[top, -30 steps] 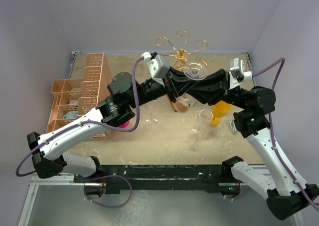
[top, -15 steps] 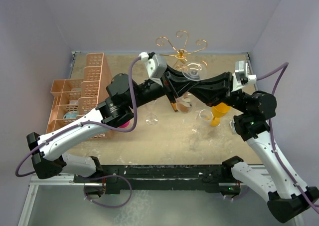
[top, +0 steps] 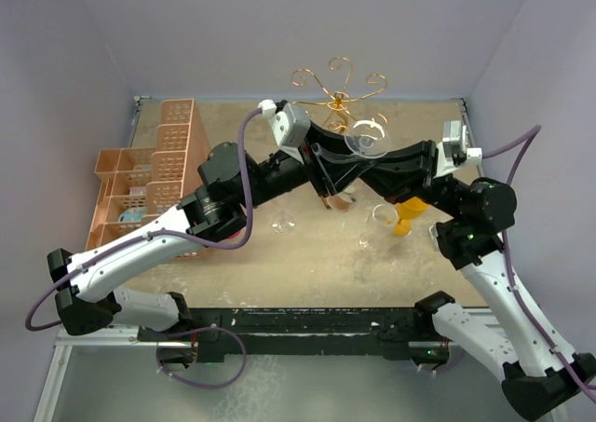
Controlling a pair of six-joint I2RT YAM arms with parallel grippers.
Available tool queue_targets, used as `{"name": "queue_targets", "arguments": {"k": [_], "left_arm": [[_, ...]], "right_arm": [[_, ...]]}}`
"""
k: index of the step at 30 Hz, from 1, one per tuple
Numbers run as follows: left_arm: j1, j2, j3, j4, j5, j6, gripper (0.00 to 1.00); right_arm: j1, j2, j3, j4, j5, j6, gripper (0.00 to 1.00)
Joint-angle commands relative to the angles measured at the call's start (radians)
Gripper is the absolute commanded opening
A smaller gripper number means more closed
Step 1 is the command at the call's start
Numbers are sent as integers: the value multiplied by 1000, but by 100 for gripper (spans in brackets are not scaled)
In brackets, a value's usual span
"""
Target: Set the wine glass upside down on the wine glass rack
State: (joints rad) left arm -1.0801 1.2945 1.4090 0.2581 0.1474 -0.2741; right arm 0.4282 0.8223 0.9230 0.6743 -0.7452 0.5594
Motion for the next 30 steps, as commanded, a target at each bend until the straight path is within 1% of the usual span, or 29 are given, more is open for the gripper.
{"name": "queue_targets", "arguments": {"k": [1,2,4,7,10,14,18,21,23,25,27,30], "left_arm": [[-3,-37,-4,-9,-33,-11,44],[-3,-40,-5,-16,-49,-10,50],[-3,-49,-5,-38,-72,-6,57],[-3,-81,-10,-90,-104,-5,62],[-3,-134,-42,-116,-134,-39,63],[-3,-207,-111,-86,-133,-122,64],[-3,-238,-115,-86,-150,-278,64],[-3,-231,-88,-103,-227,-461,64],[-2,-215,-48,-187,-339,-548,64],[-3,-190,3,-292,-440,-601,64],[-1,-169,36,-354,-503,-643,64],[0,-157,40,-341,-504,-683,64]], "right_arm": [[4,-33,3,108,70,12,0],[4,-35,3,110,77,13,0],[4,-40,5,111,95,13,0],[4,-48,5,106,135,5,0],[4,-50,7,81,185,-32,0],[4,-31,11,38,234,-114,0],[4,-16,14,-14,246,-215,0],[4,-16,7,-58,232,-271,0],[4,-19,-3,-78,219,-283,0],[3,-26,-10,-76,202,-280,0],[4,-30,-46,-80,183,-277,0],[4,-32,-65,-91,160,-276,0]]}}
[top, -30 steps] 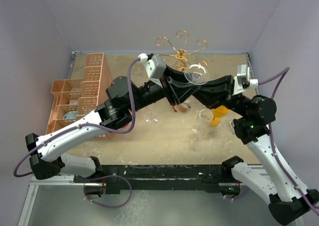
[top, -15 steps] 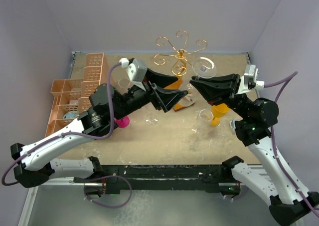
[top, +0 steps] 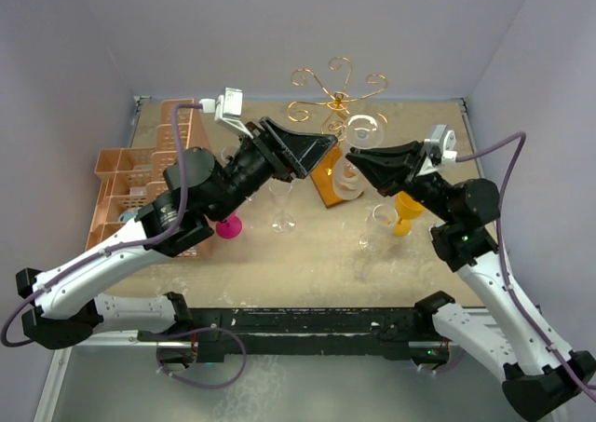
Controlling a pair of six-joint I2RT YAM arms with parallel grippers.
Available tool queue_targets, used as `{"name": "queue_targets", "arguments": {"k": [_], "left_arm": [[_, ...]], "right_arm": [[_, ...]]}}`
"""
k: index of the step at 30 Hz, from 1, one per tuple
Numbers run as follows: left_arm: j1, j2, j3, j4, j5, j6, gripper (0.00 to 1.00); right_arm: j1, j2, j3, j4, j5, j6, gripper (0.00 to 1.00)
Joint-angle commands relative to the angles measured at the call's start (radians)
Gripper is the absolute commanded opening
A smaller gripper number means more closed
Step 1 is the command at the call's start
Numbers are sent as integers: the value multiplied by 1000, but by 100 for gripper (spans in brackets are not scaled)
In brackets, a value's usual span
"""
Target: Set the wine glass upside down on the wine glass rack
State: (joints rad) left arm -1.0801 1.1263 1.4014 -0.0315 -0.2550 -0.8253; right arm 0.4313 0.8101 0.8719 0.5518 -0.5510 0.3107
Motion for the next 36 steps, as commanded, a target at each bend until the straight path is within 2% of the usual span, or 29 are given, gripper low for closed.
{"name": "queue_targets", "arguments": {"k": [1,4,9,14,17,21,24,26,31,36], "left_arm": [[0,12,44,-29,-89,-136,64],[2,21,42,26,-87,-158,64],[27,72,67,7,-47,-229,63],[99,106,46,-20,39,-321,56],[156,117,11,34,128,-384,49],[170,138,-9,101,212,-420,42],[171,152,-8,114,261,-433,42],[171,151,-14,117,279,-443,45],[171,111,-59,123,262,-453,49],[171,91,-65,112,281,-453,48]], "right_arm": [[1,-22,-19,31,-47,-28,0],[1,-33,-47,49,-61,-22,0],[1,-43,-62,55,-77,-30,0],[1,-49,-77,67,-100,-30,0],[1,-57,-74,68,-99,-31,0],[2,-66,-80,69,-98,-32,0],[3,-62,-84,68,-97,-31,0],[3,-58,-86,69,-95,-29,0],[4,-40,-88,77,-75,-25,0],[8,-14,-91,84,-64,-18,0]]}}
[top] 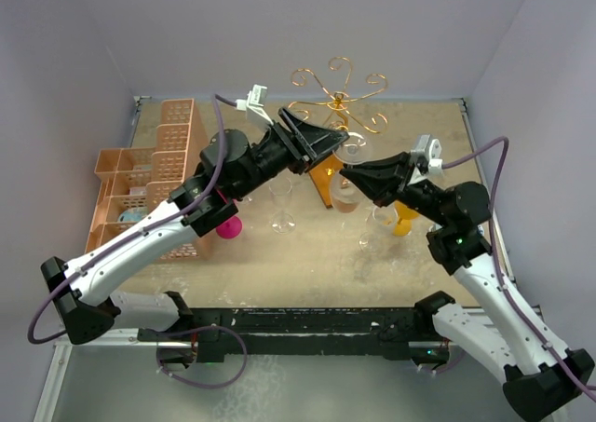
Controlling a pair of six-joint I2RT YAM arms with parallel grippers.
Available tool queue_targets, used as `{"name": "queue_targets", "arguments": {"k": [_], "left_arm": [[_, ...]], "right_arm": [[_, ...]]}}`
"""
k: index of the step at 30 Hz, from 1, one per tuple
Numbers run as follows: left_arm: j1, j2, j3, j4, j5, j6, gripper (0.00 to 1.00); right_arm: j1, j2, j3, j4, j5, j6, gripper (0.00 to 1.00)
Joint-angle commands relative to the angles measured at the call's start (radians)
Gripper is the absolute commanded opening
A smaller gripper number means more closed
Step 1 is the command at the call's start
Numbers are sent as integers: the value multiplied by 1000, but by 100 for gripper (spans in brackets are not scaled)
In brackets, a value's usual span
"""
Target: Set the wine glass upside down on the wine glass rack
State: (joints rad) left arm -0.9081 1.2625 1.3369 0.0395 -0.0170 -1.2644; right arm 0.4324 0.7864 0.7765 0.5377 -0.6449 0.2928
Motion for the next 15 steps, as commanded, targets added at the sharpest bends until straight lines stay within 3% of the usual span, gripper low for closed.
{"name": "queue_targets", "arguments": {"k": [1,9,13,15], "left_arm": [[-2,-47,-5,37,51,-19,46],[-1,-57,-34,45,98,-40,25],[-2,-57,-33,44,115,-49,4],[0,-64,-36,38,101,-47,0]], "right_arm": [[8,15,6,98,32,-1,0],[17,44,21,99,8,-13,0],[20,55,20,95,6,-19,0],[20,53,18,98,3,-12,0]]}}
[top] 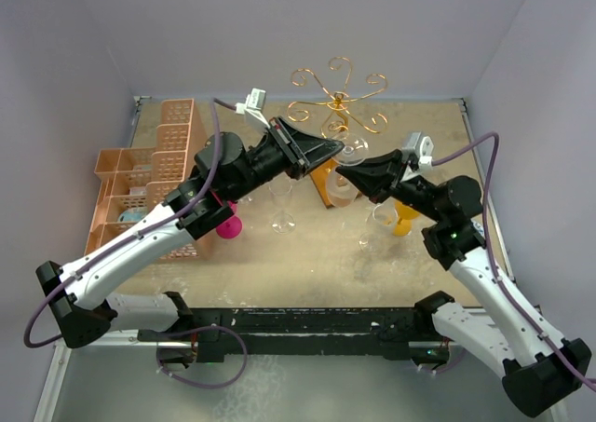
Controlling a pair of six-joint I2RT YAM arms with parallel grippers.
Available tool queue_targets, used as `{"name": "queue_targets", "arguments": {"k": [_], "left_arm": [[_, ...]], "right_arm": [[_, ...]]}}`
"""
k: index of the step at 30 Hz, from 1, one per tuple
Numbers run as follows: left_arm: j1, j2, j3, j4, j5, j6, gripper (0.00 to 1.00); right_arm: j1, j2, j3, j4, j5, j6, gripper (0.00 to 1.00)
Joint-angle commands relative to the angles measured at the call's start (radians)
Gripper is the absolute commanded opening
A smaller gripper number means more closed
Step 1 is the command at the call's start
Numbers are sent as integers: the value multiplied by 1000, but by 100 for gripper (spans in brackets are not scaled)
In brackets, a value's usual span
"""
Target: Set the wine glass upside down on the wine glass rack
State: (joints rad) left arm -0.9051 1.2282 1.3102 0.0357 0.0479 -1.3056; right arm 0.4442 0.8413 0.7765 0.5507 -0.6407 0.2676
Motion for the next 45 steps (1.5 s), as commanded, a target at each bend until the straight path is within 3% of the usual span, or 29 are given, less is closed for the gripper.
{"name": "queue_targets", "arguments": {"k": [1,3,7,10,12,19,27,34,45], "left_arm": [[-3,-36,-12,41,21,-5,0],[-3,-48,-19,39,-10,-10,0],[-2,-76,-25,10,-69,-20,0],[-1,-98,-41,-4,-110,-38,0],[0,-117,-48,-24,-137,-52,0],[4,-142,-31,-128,-209,-81,0],[59,-108,-6,-198,-313,-61,0],[144,35,49,-112,-240,-28,0],[196,187,139,-43,-273,-6,0]], "right_arm": [[8,-3,18,84,2,18,0],[8,-3,28,67,7,23,11],[8,-29,49,14,72,51,48],[8,-82,39,-12,131,87,63],[8,-116,32,-31,160,108,68],[8,-189,60,-146,269,174,74],[8,-267,75,-145,391,242,74],[8,-273,84,-110,462,248,74],[8,-303,63,-63,447,242,74]]}}
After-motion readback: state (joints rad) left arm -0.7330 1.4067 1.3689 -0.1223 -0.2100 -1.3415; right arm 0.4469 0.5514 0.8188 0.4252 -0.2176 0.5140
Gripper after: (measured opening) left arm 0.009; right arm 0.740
